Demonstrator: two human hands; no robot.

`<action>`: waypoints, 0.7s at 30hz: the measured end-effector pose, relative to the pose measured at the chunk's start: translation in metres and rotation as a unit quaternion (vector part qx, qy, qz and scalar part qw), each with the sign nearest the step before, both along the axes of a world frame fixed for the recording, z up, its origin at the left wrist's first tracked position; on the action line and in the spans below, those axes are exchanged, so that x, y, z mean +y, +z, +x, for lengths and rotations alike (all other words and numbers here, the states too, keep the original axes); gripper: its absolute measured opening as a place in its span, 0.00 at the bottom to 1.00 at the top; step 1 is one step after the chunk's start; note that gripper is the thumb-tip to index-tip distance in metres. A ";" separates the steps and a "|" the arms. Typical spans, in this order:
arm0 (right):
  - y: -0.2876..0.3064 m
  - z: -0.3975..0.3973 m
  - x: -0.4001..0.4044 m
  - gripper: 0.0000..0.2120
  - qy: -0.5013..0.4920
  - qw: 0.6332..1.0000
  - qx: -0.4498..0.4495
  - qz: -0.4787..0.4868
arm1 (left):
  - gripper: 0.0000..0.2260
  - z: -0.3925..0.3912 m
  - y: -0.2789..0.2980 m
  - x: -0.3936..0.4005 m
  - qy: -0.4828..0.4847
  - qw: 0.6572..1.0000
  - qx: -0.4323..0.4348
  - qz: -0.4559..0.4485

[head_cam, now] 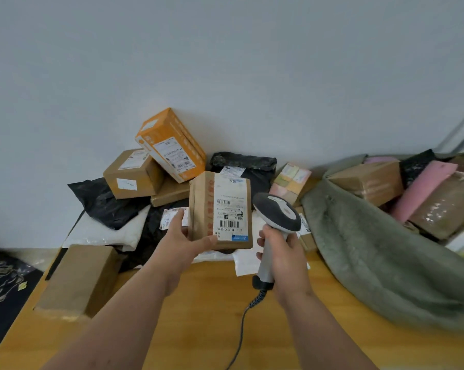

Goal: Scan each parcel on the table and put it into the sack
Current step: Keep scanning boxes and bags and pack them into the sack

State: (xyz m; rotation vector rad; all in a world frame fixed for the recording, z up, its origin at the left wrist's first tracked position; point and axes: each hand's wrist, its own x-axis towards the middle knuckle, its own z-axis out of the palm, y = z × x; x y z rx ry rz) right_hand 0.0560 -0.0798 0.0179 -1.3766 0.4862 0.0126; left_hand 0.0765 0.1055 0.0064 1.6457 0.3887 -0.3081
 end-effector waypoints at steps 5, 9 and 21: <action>0.011 -0.013 -0.031 0.04 0.032 0.999 0.007 0.015 | 0.41 -0.006 -0.002 -0.024 0.018 0.999 -0.047 -0.002; 0.016 -0.022 -0.037 0.03 0.072 0.997 0.009 0.013 | 0.40 -0.009 -0.001 -0.034 0.032 0.996 -0.085 0.013; 0.022 -0.037 -0.021 0.04 0.077 0.997 -0.021 0.007 | 0.39 -0.016 0.004 -0.020 0.019 0.994 -0.105 0.013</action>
